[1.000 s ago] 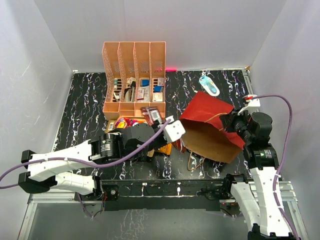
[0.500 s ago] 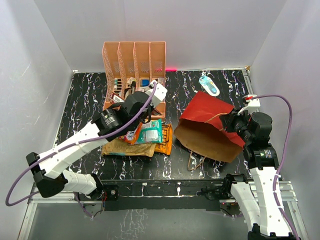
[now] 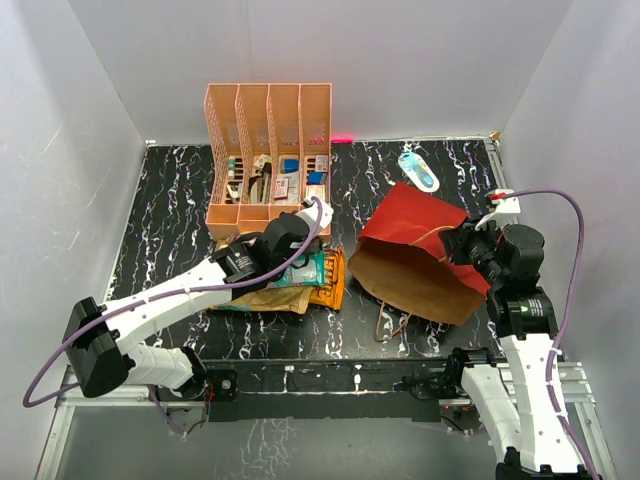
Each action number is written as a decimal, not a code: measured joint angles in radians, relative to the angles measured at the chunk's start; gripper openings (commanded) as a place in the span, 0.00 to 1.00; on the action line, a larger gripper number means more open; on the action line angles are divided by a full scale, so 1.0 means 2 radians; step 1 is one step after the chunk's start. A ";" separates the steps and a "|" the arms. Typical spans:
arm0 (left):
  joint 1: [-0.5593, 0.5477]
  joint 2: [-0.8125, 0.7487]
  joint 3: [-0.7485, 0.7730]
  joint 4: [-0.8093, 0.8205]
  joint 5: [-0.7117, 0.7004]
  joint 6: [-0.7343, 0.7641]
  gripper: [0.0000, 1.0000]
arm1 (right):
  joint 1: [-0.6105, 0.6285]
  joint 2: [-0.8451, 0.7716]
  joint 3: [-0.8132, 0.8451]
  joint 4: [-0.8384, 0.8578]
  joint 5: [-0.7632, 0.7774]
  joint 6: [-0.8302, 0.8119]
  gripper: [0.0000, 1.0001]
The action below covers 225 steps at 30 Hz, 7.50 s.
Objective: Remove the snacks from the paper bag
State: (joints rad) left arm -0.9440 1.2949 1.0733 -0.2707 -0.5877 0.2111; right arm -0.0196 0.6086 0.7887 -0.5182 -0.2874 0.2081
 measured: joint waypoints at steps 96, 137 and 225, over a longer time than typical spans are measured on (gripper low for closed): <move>0.100 -0.034 -0.064 0.145 0.180 -0.151 0.86 | 0.003 0.003 0.000 0.000 -0.003 0.000 0.08; 0.145 -0.182 -0.328 0.180 0.184 -0.274 0.88 | 0.003 0.004 0.000 0.000 -0.006 0.000 0.08; -0.121 0.562 0.245 0.488 0.093 -0.018 0.84 | 0.017 0.110 0.141 -0.103 -0.077 0.042 0.07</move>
State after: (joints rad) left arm -1.1851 2.4199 1.5642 0.7044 -0.4015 0.1761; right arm 0.0139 0.8291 1.0702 -0.7242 -0.4408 0.2924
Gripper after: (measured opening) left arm 0.946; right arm 0.077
